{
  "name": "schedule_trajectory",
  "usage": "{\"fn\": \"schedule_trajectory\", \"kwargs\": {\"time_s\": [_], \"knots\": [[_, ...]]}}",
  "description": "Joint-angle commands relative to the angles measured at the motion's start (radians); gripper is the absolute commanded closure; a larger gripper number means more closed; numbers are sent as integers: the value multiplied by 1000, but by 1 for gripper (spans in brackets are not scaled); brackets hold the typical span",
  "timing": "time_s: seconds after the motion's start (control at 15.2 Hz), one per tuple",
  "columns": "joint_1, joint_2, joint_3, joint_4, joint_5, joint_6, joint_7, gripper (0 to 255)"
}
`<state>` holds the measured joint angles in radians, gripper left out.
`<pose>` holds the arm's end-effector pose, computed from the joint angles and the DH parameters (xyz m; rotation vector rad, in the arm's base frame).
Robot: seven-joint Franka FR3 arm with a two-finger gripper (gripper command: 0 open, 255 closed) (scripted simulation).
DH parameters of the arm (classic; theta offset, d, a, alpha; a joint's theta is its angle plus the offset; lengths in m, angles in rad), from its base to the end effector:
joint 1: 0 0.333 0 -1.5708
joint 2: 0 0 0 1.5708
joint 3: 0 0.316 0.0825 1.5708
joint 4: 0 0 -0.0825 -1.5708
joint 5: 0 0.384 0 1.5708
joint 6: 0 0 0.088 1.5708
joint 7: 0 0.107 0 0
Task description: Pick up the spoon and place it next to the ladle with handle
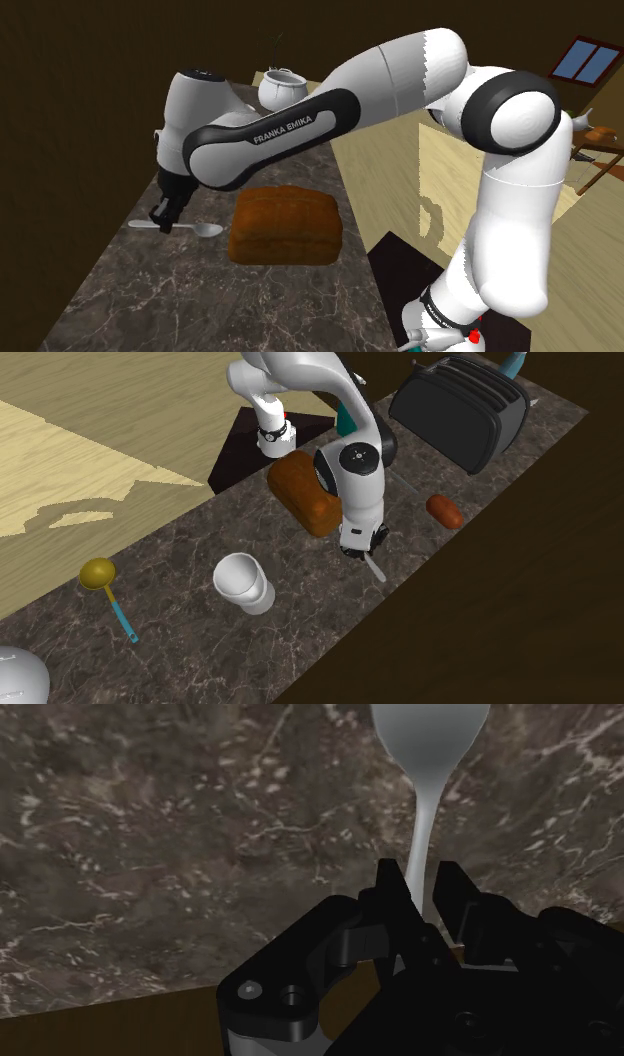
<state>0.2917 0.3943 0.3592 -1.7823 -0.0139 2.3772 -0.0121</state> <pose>0.5438 0.3864 0.3698 -2.7990 -0.9140 -0.2602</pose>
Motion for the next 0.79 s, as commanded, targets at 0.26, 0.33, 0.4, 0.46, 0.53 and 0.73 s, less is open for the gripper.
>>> {"fn": "schedule_trajectory", "kwargs": {"time_s": [0.26, 0.33, 0.4, 0.46, 0.53, 0.73], "knots": [[-5, -37, 7, 33, 12, -68, -1, 255], [-6, -42, 8, 39, 14, -80, -1, 255], [-6, -47, 9, 46, 15, -91, -1, 255], [-7, -52, 9, 53, 17, -103, -1, 255], [-8, -56, 10, 61, 18, -115, -1, 255], [-9, -69, 12, 84, 22, -150, 0, 255]]}}
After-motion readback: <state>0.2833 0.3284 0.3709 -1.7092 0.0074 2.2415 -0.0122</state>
